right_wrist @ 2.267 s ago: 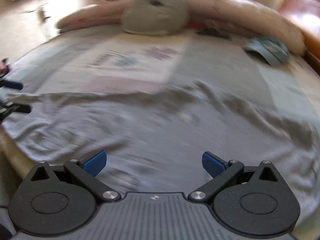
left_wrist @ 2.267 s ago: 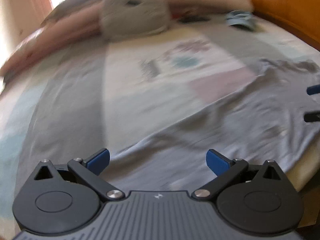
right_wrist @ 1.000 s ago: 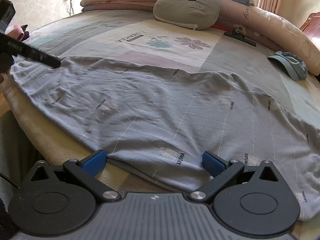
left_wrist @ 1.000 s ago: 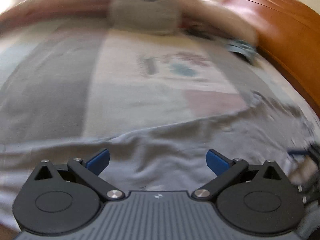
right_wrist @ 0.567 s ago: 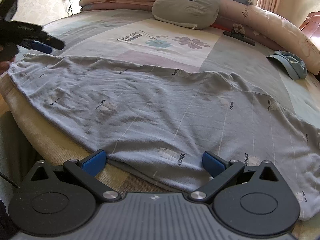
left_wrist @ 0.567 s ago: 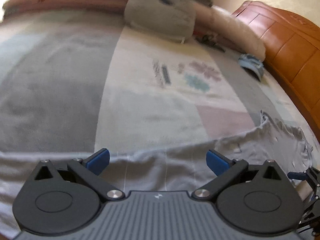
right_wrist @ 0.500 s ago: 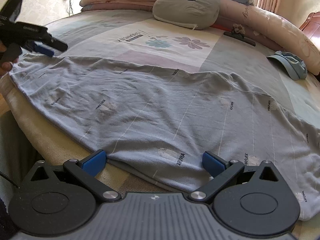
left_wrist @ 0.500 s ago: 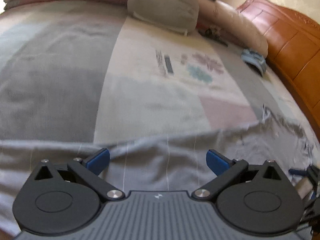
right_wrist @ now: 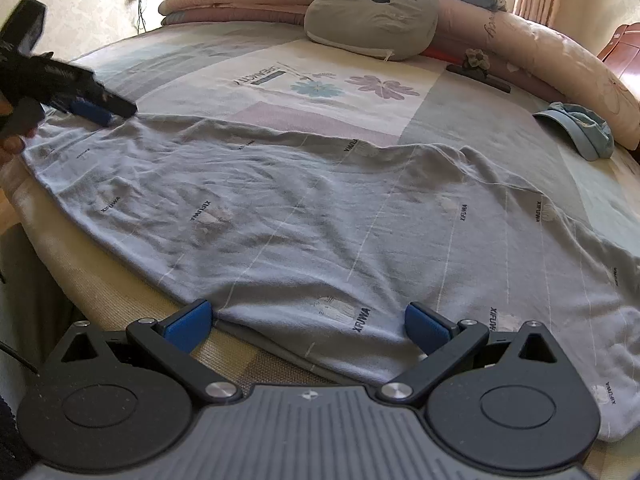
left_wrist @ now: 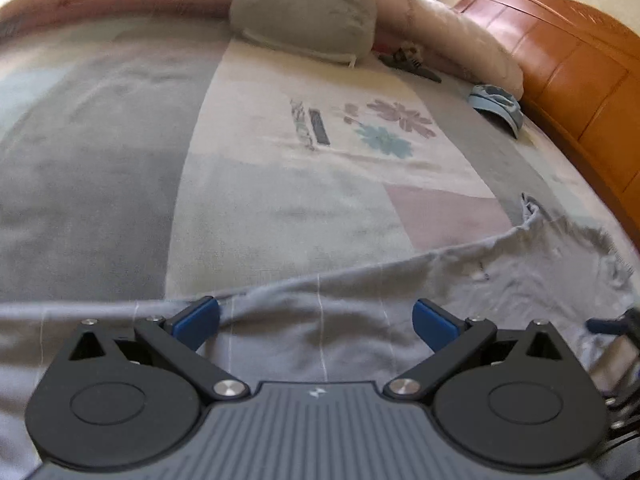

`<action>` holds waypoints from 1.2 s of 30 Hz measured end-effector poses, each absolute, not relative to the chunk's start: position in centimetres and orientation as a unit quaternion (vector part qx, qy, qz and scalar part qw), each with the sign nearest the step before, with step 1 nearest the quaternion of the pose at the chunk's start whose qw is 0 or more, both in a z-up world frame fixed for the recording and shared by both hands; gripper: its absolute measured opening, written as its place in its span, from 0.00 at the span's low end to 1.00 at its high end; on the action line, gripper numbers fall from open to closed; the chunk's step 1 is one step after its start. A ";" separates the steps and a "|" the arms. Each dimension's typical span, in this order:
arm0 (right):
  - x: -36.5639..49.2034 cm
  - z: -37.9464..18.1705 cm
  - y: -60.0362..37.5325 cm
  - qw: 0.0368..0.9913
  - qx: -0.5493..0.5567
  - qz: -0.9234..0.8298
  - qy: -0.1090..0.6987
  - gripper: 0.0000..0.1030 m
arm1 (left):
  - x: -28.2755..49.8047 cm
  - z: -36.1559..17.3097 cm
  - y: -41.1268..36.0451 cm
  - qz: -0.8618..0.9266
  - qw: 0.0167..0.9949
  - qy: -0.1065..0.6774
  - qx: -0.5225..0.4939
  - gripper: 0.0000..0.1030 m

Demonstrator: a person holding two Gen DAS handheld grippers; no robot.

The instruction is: Fold clothes

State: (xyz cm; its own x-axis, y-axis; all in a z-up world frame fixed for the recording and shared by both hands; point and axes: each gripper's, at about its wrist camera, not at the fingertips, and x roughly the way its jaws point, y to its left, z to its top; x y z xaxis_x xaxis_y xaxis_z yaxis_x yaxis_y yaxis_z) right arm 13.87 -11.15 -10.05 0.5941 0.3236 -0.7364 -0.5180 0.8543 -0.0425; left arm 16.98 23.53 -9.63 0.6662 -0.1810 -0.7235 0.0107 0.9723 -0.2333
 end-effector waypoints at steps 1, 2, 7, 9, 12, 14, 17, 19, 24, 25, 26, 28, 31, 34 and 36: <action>13.9 -10.0 -11.2 0.884 -0.127 0.238 0.382 1.00 | 17.3 -9.7 23.5 -0.050 0.908 0.403 -0.103 0.99; 13.9 -10.0 -11.1 0.884 -0.127 0.237 0.382 1.00 | 17.8 -9.6 23.6 -0.045 0.908 0.403 -0.104 0.99; 14.0 -10.0 -11.1 0.883 -0.128 0.236 0.384 1.00 | 17.0 -7.4 23.9 -0.045 0.918 0.378 -0.111 0.99; 14.0 -10.0 -11.1 0.884 -0.127 0.237 0.383 1.00 | 15.8 -6.7 23.8 -0.047 0.921 0.373 -0.101 0.99; 14.0 -10.1 -11.2 0.885 -0.126 0.238 0.380 1.00 | 14.0 -7.0 23.8 -0.035 0.915 0.393 -0.088 0.99; 14.0 -10.1 -11.1 0.885 -0.126 0.237 0.379 1.00 | 12.7 -8.1 23.8 -0.016 0.909 0.410 -0.073 0.99; 13.9 -10.1 -11.1 0.887 -0.126 0.236 0.377 1.00 | 10.9 -9.8 23.2 0.009 0.902 0.429 -0.056 0.99; 14.0 -9.9 -11.0 0.885 -0.127 0.234 0.382 1.00 | 9.8 -9.6 21.9 0.000 0.901 0.433 -0.021 0.99; 14.6 -7.3 -10.2 0.883 -0.098 0.265 0.375 1.00 | 9.0 -8.3 21.3 0.022 0.912 0.408 0.042 0.99; 15.0 -6.7 -9.7 0.885 -0.093 0.276 0.364 1.00 | 9.2 -8.4 21.5 0.041 0.909 0.412 0.055 0.99; 15.3 -6.1 -9.0 0.886 -0.093 0.285 0.355 1.00 | 9.5 -8.8 21.7 0.055 0.903 0.422 0.059 0.99; 16.0 -5.7 -7.0 0.885 -0.106 0.302 0.338 1.00 | 9.5 -9.5 22.1 0.060 0.898 0.433 0.050 0.99; 16.9 -6.2 -3.8 0.877 -0.136 0.328 0.323 1.00 | 8.4 -9.9 22.7 0.056 0.896 0.441 -0.023 0.99; 17.7 -8.6 -1.8 0.860 -0.165 0.328 0.354 1.00 | 7.1 -9.8 22.2 0.026 0.899 0.435 -0.032 0.99; 17.4 -9.5 -2.3 0.864 -0.152 0.328 0.351 1.00 | 6.6 -9.1 22.1 0.009 0.907 0.421 -0.025 0.99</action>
